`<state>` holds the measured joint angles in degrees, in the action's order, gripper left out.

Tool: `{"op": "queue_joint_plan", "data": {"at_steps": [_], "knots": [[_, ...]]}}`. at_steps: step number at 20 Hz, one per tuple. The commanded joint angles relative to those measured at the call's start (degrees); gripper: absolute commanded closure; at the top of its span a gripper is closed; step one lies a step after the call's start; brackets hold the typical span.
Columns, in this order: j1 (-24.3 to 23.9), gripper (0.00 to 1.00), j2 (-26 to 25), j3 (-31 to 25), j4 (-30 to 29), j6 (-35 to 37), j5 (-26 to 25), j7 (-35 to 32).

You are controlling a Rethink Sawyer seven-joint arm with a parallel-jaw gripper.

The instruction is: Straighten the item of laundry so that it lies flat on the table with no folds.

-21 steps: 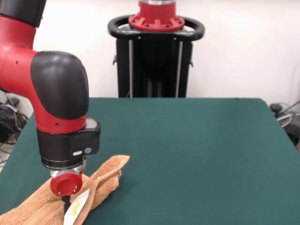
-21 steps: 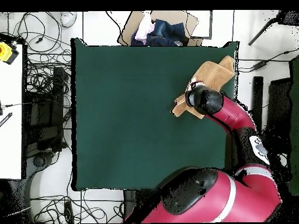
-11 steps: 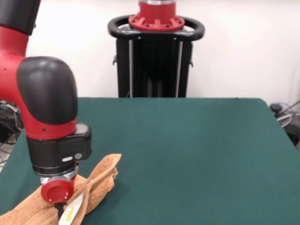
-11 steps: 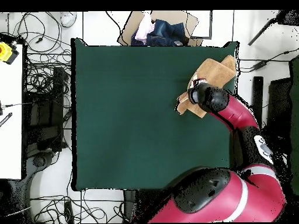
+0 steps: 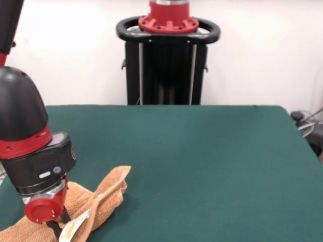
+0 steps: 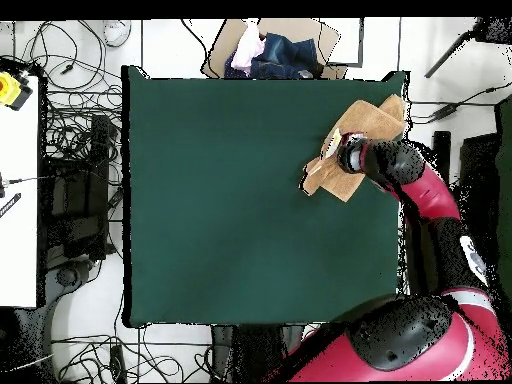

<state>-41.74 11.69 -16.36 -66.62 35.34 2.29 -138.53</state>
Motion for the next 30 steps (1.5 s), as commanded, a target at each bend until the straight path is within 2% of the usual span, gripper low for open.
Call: {"op": "queue_joint_plan", "data": {"at_steps": [1, 4, 6, 9, 13, 20, 24, 26, 30], "knots": [[0.1, 0.0, -15.99, -1.83, 0.98, -21.7, -9.53, 4.97], [1.41, 0.0, -15.6, -0.27, 1.23, -23.52, -10.68, 2.83], [-0.08, 0.0, -16.29, -2.27, 0.87, -23.75, -10.66, 4.02], [-7.16, 0.0, -19.25, -11.54, -2.48, -24.26, -9.25, 8.87], [-8.76, 0.0, -20.68, -13.87, -2.18, -26.72, -12.18, 9.16], [-7.05, 0.0, -20.18, -12.23, -0.49, -28.07, -15.64, 4.84], [-6.17, 0.0, -19.23, -11.12, -0.79, -27.88, -15.98, 1.94], [-3.11, 0.0, -17.13, -7.16, -0.24, -25.55, -15.52, -1.66], [2.26, 0.0, -12.69, -0.26, 1.03, -15.64, -14.11, -6.46]]}}
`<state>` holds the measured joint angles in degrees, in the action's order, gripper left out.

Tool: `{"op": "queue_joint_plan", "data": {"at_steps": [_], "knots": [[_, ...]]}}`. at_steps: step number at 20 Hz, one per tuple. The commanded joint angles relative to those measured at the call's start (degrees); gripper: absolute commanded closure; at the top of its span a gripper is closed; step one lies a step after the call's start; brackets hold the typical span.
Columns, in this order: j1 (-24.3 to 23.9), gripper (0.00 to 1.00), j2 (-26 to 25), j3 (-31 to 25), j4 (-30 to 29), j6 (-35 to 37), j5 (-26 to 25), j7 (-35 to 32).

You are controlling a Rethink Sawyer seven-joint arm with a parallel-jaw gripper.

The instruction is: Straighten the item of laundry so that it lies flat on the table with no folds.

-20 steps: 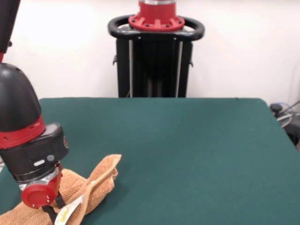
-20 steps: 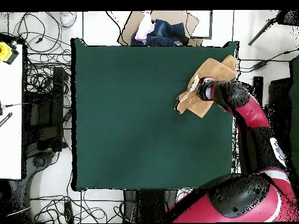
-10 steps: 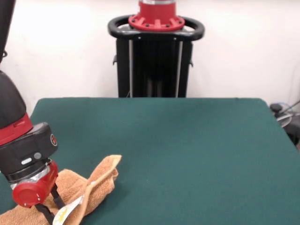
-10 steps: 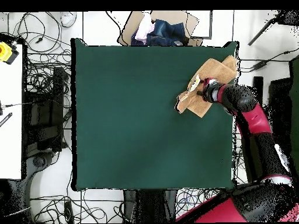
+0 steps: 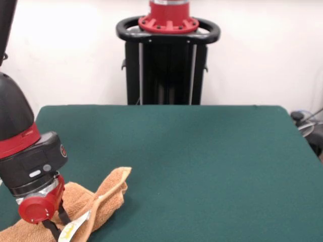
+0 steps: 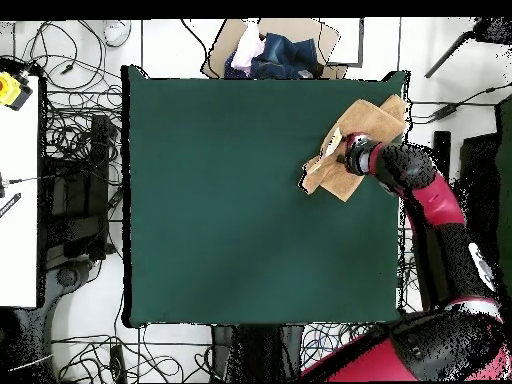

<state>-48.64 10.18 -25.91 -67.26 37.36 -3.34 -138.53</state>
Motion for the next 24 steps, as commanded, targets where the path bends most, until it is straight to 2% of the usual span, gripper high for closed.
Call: {"op": "queue_joint_plan", "data": {"at_steps": [1, 8, 24], "knots": [[9.95, 0.0, -10.27, 10.31, 1.63, -15.89, -8.05, -6.98], [11.29, 0.0, -7.59, 12.42, 0.97, -11.15, -4.88, -5.22], [11.73, 0.0, -6.56, 13.26, -0.92, -12.63, -3.12, -5.37]]}}
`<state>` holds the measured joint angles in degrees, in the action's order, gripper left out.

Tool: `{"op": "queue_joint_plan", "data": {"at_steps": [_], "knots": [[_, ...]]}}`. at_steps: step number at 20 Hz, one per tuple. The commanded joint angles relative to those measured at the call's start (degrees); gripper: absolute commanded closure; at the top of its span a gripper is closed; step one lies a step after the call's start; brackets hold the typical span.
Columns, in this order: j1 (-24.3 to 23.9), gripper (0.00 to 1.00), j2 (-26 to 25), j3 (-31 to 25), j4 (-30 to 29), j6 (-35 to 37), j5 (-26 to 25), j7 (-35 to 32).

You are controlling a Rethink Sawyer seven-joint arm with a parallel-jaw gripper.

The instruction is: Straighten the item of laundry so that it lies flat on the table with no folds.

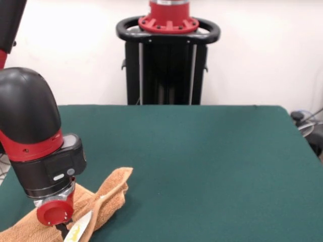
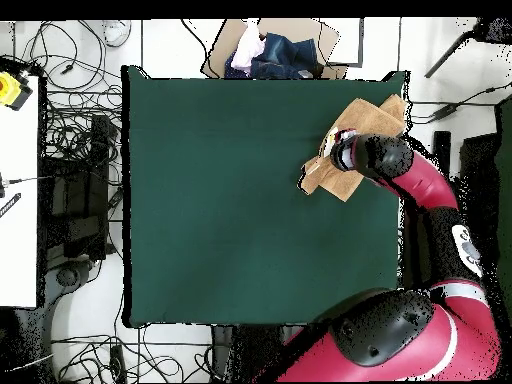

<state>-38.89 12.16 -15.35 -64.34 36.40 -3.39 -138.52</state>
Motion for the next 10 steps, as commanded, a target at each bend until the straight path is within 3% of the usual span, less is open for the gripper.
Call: {"op": "queue_joint_plan", "data": {"at_steps": [1, 6, 10], "knots": [[2.22, 0.0, -7.45, 3.04, -4.77, -10.98, -2.86, -5.82], [3.8, 0.0, -0.65, 5.08, -9.07, -5.42, -1.79, -7.37], [3.73, 0.0, 0.68, 5.3, -9.57, -3.56, -0.85, -6.59]]}}
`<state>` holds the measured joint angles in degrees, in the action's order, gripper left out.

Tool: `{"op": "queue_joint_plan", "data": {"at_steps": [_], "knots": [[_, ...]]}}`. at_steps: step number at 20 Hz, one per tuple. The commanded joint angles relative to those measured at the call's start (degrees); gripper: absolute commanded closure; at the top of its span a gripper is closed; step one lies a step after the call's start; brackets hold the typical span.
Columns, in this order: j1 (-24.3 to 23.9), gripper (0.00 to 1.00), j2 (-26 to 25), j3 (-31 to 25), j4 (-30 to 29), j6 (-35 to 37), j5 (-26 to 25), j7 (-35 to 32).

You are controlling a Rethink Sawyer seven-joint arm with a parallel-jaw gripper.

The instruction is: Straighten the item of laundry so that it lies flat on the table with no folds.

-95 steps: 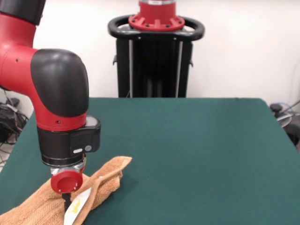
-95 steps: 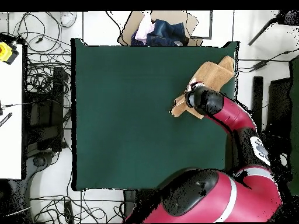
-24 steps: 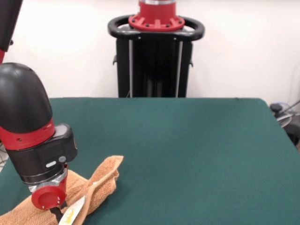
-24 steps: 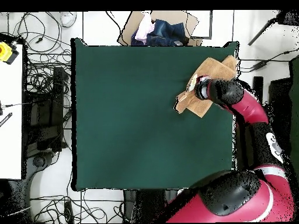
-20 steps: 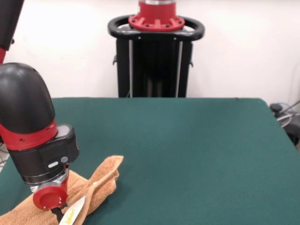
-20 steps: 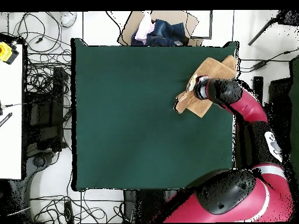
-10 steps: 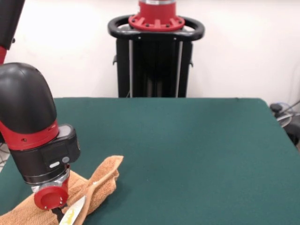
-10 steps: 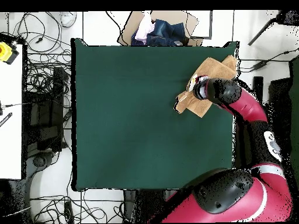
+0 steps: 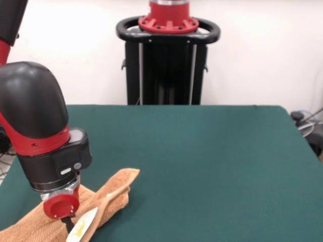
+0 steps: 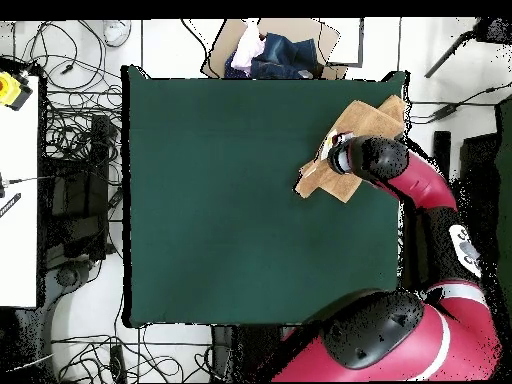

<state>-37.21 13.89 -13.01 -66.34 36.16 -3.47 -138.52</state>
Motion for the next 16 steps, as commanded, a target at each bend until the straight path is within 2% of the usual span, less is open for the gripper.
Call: {"op": "queue_joint_plan", "data": {"at_steps": [1, 11, 12, 16], "knots": [[2.01, 0.0, -1.02, 2.98, -7.55, -3.26, -0.67, -6.5], [1.48, 0.0, -1.13, 2.87, -6.53, -2.4, -1.24, -3.71], [1.69, 1.0, -1.14, 3.17, -6.42, -2.21, -1.17, -3.63], [1.61, 1.0, -1.19, 3.12, -6.85, -4.18, -0.5, -5.21]]}}
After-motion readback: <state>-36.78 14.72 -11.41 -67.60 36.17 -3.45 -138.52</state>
